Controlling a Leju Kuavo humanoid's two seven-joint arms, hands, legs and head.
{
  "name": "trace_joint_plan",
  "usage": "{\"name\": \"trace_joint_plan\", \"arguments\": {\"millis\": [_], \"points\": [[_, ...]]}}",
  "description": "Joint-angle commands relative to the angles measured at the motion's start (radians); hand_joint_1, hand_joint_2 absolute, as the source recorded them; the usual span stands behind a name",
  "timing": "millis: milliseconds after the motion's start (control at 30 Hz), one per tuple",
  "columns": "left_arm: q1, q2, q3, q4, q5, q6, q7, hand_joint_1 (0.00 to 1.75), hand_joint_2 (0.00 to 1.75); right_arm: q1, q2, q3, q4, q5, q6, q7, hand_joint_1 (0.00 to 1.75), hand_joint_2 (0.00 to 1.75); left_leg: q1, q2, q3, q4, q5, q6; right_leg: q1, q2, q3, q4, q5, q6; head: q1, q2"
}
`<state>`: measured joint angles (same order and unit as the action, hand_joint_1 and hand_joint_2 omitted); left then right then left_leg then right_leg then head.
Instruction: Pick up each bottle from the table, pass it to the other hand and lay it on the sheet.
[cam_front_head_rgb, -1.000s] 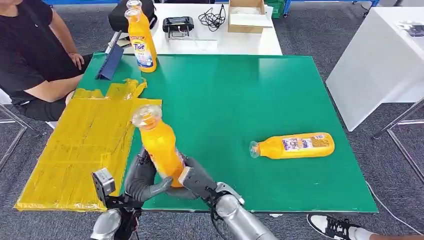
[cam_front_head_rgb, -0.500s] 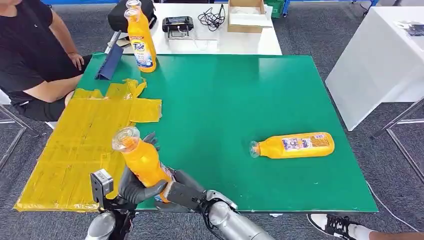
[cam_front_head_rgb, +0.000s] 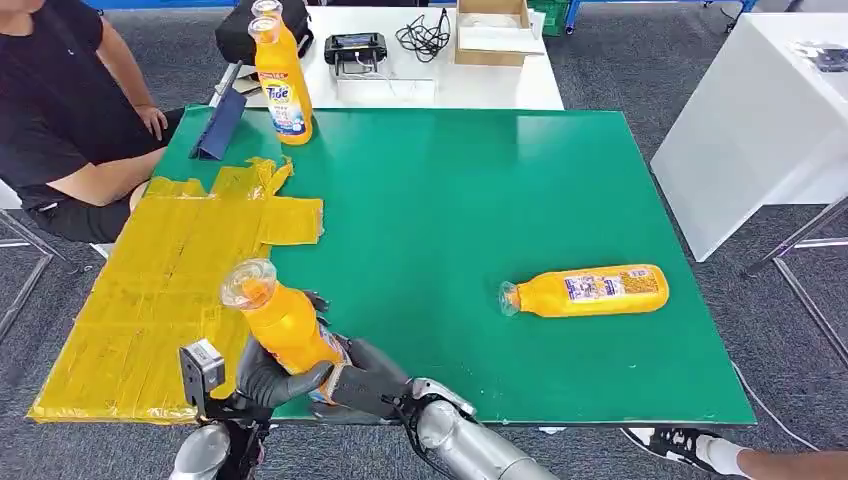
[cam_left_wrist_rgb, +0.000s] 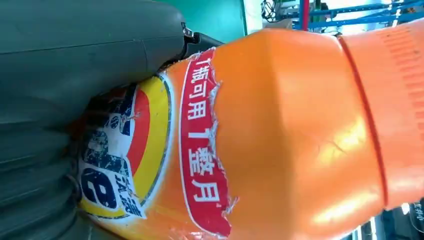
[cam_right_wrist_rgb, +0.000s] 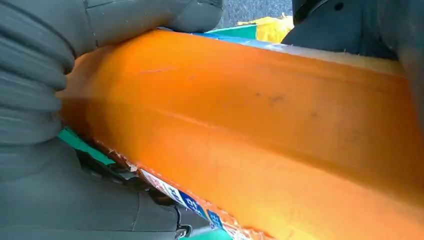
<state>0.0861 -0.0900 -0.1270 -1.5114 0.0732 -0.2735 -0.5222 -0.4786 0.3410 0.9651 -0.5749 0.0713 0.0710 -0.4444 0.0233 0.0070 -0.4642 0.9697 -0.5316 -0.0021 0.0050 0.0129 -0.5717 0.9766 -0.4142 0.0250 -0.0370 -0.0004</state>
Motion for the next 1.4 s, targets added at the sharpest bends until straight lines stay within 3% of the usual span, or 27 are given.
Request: {"name": "trace_joint_plan", "arguments": {"millis": [33, 267, 333, 367, 400, 533, 633, 900, 967, 1067, 1100, 1167, 1300, 1400], "points": [[-0.078, -0.002, -0.043, 0.018, 0.0, -0.031, -0.013, 1.75, 1.75, -0.058, 0.008, -0.024, 0.05, 0.006, -0.025, -0.017, 1.75, 1.75, 0.0, -0.004, 0.0, 0.0, 0.0, 0.001, 0.0, -0.004, 0.0, 0.0, -0.001, 0.0, 0.0, 0.0], [-0.09, -0.007, -0.089, -0.037, -0.096, 0.025, -0.069, 1.75, 1.75, -0.076, -0.043, -0.182, -0.027, 0.081, -0.043, -0.022, 1.75, 1.75, -0.001, -0.004, -0.001, 0.001, 0.001, 0.001, -0.001, -0.004, 0.0, 0.0, 0.0, 0.001, 0.0, 0.0], [-0.103, 0.005, -0.106, -0.045, -0.243, 0.119, -0.11, 1.75, 1.75, -0.076, -0.068, -0.236, -0.079, 0.117, -0.077, -0.013, 1.75, 1.75, -0.001, -0.005, -0.001, 0.001, 0.001, 0.001, -0.001, -0.005, 0.001, 0.0, -0.001, 0.001, 0.0, 0.0], [-0.113, 0.006, -0.105, -0.039, -0.31, 0.168, -0.109, 1.75, 1.75, -0.084, -0.082, -0.265, -0.098, 0.135, -0.104, 0.004, 0.42, 1.75, -0.001, -0.004, -0.001, 0.001, 0.001, 0.001, 0.0, -0.004, 0.0, 0.0, 0.0, 0.001, 0.0, 0.0], [-0.118, 0.004, -0.097, -0.028, -0.312, 0.167, -0.109, 1.75, 1.75, -0.084, -0.09, -0.293, -0.117, 0.145, -0.097, 0.016, 0.0, 1.75, -0.001, -0.006, -0.001, 0.001, 0.001, 0.002, -0.001, -0.007, 0.001, 0.0, -0.001, 0.001, 0.0, 0.0], [-0.143, 0.01, -0.029, 0.027, -0.362, 0.227, -0.141, 1.75, 1.75, -0.098, -0.151, -0.372, -0.166, 0.228, -0.143, 0.021, 0.0, 1.75, -0.001, -0.004, 0.0, 0.0, 0.001, 0.001, -0.001, -0.004, 0.001, 0.0, 0.0, 0.001, 0.0, 0.0], [-0.117, 0.025, 0.011, 0.003, -0.476, 0.312, -0.129, 1.75, 1.75, -0.041, -0.232, -0.434, -0.272, 0.323, -0.183, 0.036, 0.0, 1.75, -0.002, -0.005, 0.001, -0.001, 0.001, 0.002, -0.002, -0.005, 0.003, -0.001, 0.0, 0.001, 0.001, 0.0], [-0.112, 0.019, 0.014, 0.002, -0.48, 0.306, -0.131, 1.75, 1.75, -0.027, -0.227, -0.452, -0.287, 0.345, -0.166, 0.036, 0.0, 1.75, -0.002, -0.002, 0.002, -0.001, 0.0, 0.001, -0.003, -0.003, 0.003, -0.001, -0.001, 0.0, 0.0, 0.0], [-0.096, 0.033, 0.02, -0.002, -0.549, 0.362, -0.121, 1.75, 1.75, -0.008, -0.258, -0.477, -0.318, 0.392, -0.221, 0.04, 0.0, 1.75, -0.002, -0.002, 0.001, -0.001, 0.001, 0.001, -0.003, -0.003, 0.001, 0.0, 0.0, 0.0, 0.0, 0.0], [-0.066, 0.043, 0.038, -0.01, -0.765, 0.56, -0.097, 1.75, 1.75, 0.06, -0.346, -0.539, -0.427, 0.439, -0.191, 0.049, 0.0, 1.75, -0.002, -0.005, 0.003, -0.002, 0.001, 0.002, -0.003, -0.005, 0.004, -0.002, -0.001, 0.001, 0.0, 0.0], [-0.059, 0.042, 0.048, 0.005, -0.935, 0.698, -0.051, 1.75, 1.75, 0.09, -0.38, -0.563, -0.467, 0.449, -0.174, 0.045, 0.0, 1.75, -0.002, -0.005, 0.002, -0.002, 0.001, 0.002, -0.003, -0.005, 0.003, -0.002, 0.0, 0.001, 0.0, 0.0], [-0.059, 0.056, 0.053, 0.05, -1.145, 0.811, 0.072, 1.75, 1.75, 0.117, -0.426, -0.591, -0.507, 0.464, -0.139, 0.041, 0.0, 1.75, -0.002, -0.006, 0.002, -0.002, 0.001, 0.002, -0.003, -0.007, 0.004, -0.003, -0.001, 0.001, 0.0, 0.0], [-0.107, 0.123, 0.1, 0.284, -1.411, 0.874, 0.276, 1.75, 1.75, 0.153, -0.554, -0.634, -0.619, 0.437, -0.053, 0.019, 0.0, 1.75, -0.005, -0.006, 0.003, -0.003, 0.001, 0.002, -0.005, -0.007, 0.004, -0.002, -0.001, 0.001, 0.0, 0.0], [-0.121, 0.148, 0.141, 0.389, -1.477, 0.894, 0.327, 1.75, 1.75, 0.178, -0.637, -0.656, -0.711, 0.408, 0.011, 0.016, 0.0, 1.75, -0.005, -0.007, 0.001, -0.002, 0.001, 0.002, -0.007, -0.006, 0.003, -0.001, -0.001, 0.001, 0.0, 0.0]]}}
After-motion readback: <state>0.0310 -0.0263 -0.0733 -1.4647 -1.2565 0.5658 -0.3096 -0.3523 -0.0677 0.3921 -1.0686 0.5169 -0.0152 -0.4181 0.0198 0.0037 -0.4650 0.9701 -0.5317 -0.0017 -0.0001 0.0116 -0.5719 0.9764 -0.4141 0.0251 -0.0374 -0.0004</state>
